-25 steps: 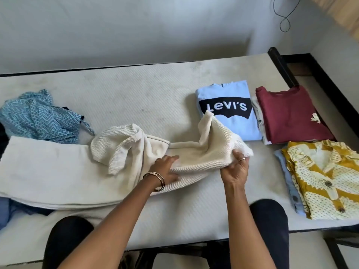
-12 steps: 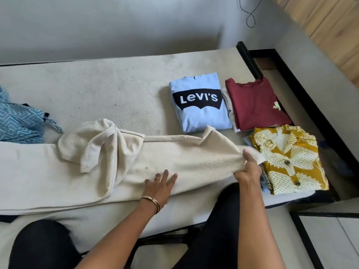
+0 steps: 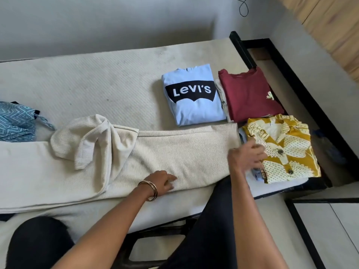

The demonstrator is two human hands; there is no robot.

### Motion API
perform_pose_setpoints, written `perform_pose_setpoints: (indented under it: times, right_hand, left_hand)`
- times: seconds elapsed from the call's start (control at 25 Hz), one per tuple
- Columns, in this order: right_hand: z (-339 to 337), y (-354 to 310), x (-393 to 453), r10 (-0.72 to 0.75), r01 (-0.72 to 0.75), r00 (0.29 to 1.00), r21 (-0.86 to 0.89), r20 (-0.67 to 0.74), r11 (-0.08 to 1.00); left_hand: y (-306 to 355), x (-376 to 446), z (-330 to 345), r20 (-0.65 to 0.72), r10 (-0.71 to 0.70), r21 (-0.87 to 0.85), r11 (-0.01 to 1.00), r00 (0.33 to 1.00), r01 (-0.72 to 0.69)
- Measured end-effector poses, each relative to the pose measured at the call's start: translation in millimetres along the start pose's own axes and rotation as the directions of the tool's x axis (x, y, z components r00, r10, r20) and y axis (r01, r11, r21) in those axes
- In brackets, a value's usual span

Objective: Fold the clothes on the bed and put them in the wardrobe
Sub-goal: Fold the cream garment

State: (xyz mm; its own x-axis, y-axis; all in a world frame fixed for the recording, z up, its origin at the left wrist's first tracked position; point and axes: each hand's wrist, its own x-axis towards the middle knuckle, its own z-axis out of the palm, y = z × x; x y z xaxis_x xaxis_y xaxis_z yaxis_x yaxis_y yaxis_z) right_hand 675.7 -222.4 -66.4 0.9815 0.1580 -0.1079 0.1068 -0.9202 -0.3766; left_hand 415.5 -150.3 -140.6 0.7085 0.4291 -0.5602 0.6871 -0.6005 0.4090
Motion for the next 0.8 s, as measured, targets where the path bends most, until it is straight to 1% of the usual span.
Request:
perform_pose_setpoints:
  times: [0.04, 0.08, 0.12, 0.16, 0.2, 0.24, 0.28, 0.32, 0.36, 0.4, 0.44, 0.48, 0.52, 0.56, 0.6, 0.64, 0.68, 0.72, 0.76, 0.8]
  right_hand:
    - [11.1, -9.3, -3.3, -0.202, 0.204, 0.976, -0.019, 0.075, 0.979]
    - [20.7, -17.4, -6.0, -0.375, 0.385, 0.893, 0.008, 0.248, 0.923]
    - [32.5, -21.4, -8.9, -0.488, 0.530, 0.735, 0.050, 0.470, 0.846]
    - [44.1, -21.2, -11.6, -0.505, 0.630, 0.544, 0.072, 0.670, 0.773]
    - [55.2, -17.1, -12.6, -0.464, 0.701, 0.416, 0.049, 0.782, 0.711]
    - [62.4, -11.2, -12.4, -0.409, 0.731, 0.409, -0.024, 0.816, 0.682]
    - [68.3, -5.8, -11.9, -0.368, 0.688, 0.493, -0.095, 0.788, 0.719]
    - [69.7, -3.7, -14.0, -0.311, 0.589, 0.608, -0.153, 0.731, 0.793]
    - [70.7, -4.1, -18.8, -0.228, 0.473, 0.694, -0.194, 0.683, 0.860]
    - [72.0, -7.4, -27.3, -0.190, 0.422, 0.736, -0.221, 0.650, 0.879]
    - [74.6, -12.9, -35.7, -0.203, 0.429, 0.759, -0.240, 0.619, 0.871]
    - [77.9, -20.4, -44.6, -0.255, 0.464, 0.768, -0.236, 0.587, 0.854]
    - [82.1, -28.1, -54.5, -0.334, 0.517, 0.760, -0.208, 0.558, 0.830]
    - [85.2, -34.1, -63.7, -0.404, 0.565, 0.736, -0.163, 0.544, 0.809]
    - [89.3, -40.3, -72.5, -0.455, 0.603, 0.699, -0.112, 0.551, 0.790]
    - [93.9, -46.6, -81.4, -0.500, 0.641, 0.653, -0.063, 0.569, 0.765]
    - [97.0, -52.7, -90.0, -0.542, 0.674, 0.607, -0.016, 0.581, 0.738]
    - [98.8, -59.7, -98.7, -0.577, 0.701, 0.572, 0.019, 0.582, 0.713]
    - [100.4, -65.8, -105.8, -0.608, 0.721, 0.546, 0.046, 0.577, 0.691]
    - [100.8, -70.8, -111.3, -0.632, 0.732, 0.523, 0.079, 0.572, 0.677]
  left_hand:
    - [0.2, 2.2, 1.8, -0.035, -0.019, -0.097, 0.995, 0.999, 0.016]
    - [0.7, 3.3, 3.0, -0.043, -0.029, -0.156, 0.987, 0.999, 0.022]
    - [1.1, 3.2, 4.7, -0.028, -0.015, -0.160, 0.987, 1.000, 0.010]
    - [1.1, 1.3, 7.8, -0.006, -0.003, -0.140, 0.990, 1.000, 0.003]
    - [0.0, -1.4, 11.1, -0.009, 0.005, -0.134, 0.991, 1.000, -0.006]
    - [-2.5, -4.9, 13.5, -0.036, -0.010, -0.151, 0.988, 0.999, 0.005]
    - [-5.6, -9.0, 13.7, -0.091, -0.049, -0.178, 0.984, 0.995, 0.032]
    - [-11.0, -14.1, 11.8, -0.217, -0.105, -0.164, 0.984, 0.971, 0.070]
    - [-20.2, -17.9, 5.7, -0.404, -0.166, -0.126, 0.984, 0.900, 0.125]
    - [-33.1, -22.4, -3.2, -0.581, -0.231, -0.123, 0.973, 0.781, 0.196]
    - [-47.5, -27.9, -15.4, -0.700, -0.335, -0.197, 0.940, 0.631, 0.280]
    - [-66.6, -34.0, -31.1, -0.735, -0.492, -0.339, 0.862, 0.467, 0.376]
    - [-86.7, -41.3, -48.4, -0.655, -0.687, -0.531, 0.715, 0.315, 0.455]
    - [-104.0, -47.8, -67.0, -0.482, -0.855, -0.708, 0.510, 0.193, 0.489]
    - [-121.6, -53.8, -83.2, -0.282, -0.954, -0.821, 0.296, 0.104, 0.488]
    - [-137.6, -58.6, -92.9, -0.131, -0.989, -0.872, 0.149, 0.071, 0.466]
    - [-149.8, -62.3, -101.5, -0.050, -0.995, -0.893, 0.083, 0.086, 0.442]
    - [-160.8, -63.9, -107.5, -0.035, -0.993, -0.886, 0.084, 0.115, 0.456]
    - [-168.2, -64.2, -111.4, -0.046, -0.986, -0.853, 0.121, 0.157, 0.508]
    - [-174.6, -63.8, -115.4, -0.060, -0.982, -0.817, 0.153, 0.182, 0.557]
